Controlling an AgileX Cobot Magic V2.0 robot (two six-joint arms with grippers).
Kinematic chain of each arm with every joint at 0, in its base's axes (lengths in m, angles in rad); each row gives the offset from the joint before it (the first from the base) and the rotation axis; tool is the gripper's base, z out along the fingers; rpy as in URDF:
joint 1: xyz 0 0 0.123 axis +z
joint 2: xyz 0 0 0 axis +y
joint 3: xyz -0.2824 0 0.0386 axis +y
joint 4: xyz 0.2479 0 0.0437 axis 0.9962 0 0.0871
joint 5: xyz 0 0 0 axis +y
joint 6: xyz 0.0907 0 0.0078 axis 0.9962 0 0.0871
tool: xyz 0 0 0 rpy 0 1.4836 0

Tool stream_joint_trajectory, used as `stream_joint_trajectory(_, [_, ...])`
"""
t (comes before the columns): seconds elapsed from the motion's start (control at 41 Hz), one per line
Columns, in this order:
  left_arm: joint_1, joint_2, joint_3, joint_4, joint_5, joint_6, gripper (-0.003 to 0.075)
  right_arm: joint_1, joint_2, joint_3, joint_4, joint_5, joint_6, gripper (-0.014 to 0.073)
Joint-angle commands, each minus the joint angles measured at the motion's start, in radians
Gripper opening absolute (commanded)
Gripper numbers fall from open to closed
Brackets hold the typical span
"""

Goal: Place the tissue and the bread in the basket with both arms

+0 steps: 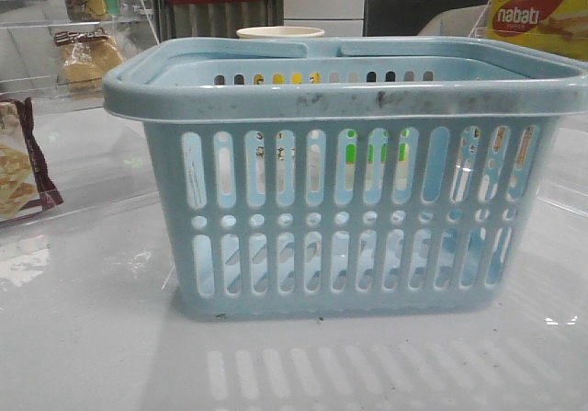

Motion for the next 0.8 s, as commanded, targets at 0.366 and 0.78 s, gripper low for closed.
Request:
stream_joint_trajectory(0.366, [-0.008,-0.008,-0.27,-0.003,-0.106,-0.009,0.0092,-0.004,0.003,-0.307,0.0,0.001,-0.009,0.0057])
stream_joint_trajectory(0.78, [-0.008,0.287,-0.7,-0.038,0.346,-0.009,0.0092,-0.004,0.304,-0.71,-0.001,0.401,-0.01,0.0057])
